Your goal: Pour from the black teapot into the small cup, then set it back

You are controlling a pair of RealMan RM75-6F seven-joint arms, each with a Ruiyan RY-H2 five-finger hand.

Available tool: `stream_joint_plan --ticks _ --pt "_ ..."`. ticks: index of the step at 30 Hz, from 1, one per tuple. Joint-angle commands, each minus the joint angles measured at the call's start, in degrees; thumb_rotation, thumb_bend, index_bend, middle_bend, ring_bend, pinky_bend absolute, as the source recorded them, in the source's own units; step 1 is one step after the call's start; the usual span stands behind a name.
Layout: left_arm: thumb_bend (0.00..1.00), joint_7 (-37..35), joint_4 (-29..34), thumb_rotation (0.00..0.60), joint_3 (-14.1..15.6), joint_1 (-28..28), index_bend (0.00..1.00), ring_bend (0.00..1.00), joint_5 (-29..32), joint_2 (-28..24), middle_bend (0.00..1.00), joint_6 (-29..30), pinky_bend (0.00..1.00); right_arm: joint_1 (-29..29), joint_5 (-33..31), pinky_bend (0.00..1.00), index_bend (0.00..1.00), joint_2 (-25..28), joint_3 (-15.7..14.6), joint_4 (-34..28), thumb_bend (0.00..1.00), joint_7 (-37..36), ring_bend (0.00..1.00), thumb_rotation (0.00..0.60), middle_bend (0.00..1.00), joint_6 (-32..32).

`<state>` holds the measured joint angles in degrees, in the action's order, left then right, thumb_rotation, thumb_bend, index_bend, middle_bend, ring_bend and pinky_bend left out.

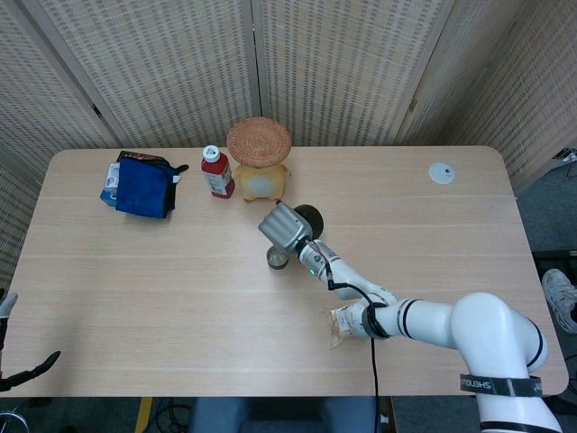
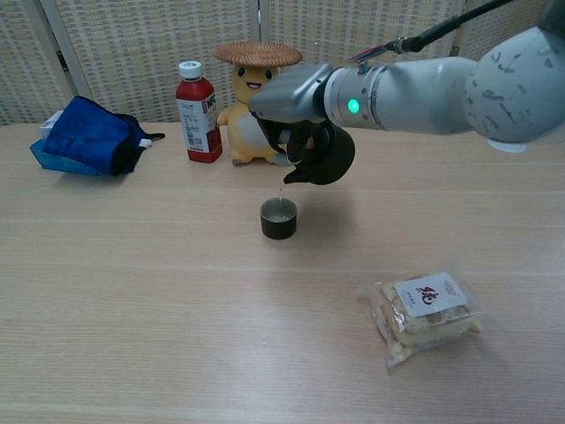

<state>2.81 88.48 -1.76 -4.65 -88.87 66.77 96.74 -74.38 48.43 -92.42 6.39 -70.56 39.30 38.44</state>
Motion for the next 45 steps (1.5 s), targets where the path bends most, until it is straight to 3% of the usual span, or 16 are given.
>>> stream_joint_plan --ticks 1,27,36,45 --pt "0.05 0.04 -0.02 0.362 -0.01 0.01 0.0 0.0 -0.01 -0.01 0.0 -0.03 0.0 -0.14 -0.25 0.4 1.0 0.06 -0.17 -0.18 0.45 0.32 0.95 0.514 1.0 0.17" --pt "0.05 -0.27 -0.38 0.362 -0.09 -0.09 0.0 0.0 -0.22 0.05 0.0 0.21 0.0 0.74 -1.15 0.4 1.0 0.0 -0.44 -1.25 0.45 -0.6 0.95 0.521 1.0 1.75" --pt "0.05 -0.26 -0.27 0.362 -0.01 -0.23 0.0 0.0 -0.41 -0.06 0.0 0.43 0.0 3.36 1.07 0.4 1.0 -0.17 1.71 -1.31 0.45 -7.62 0.95 0.547 1.0 2.86" --pt "0.05 0.05 0.26 0.364 -0.05 -0.22 0.0 0.0 -0.68 -0.34 0.0 0.59 0.0 8.44 5.86 0.4 1.0 0.63 3.98 -1.08 0.45 -19.87 0.95 0.559 1.0 4.17"
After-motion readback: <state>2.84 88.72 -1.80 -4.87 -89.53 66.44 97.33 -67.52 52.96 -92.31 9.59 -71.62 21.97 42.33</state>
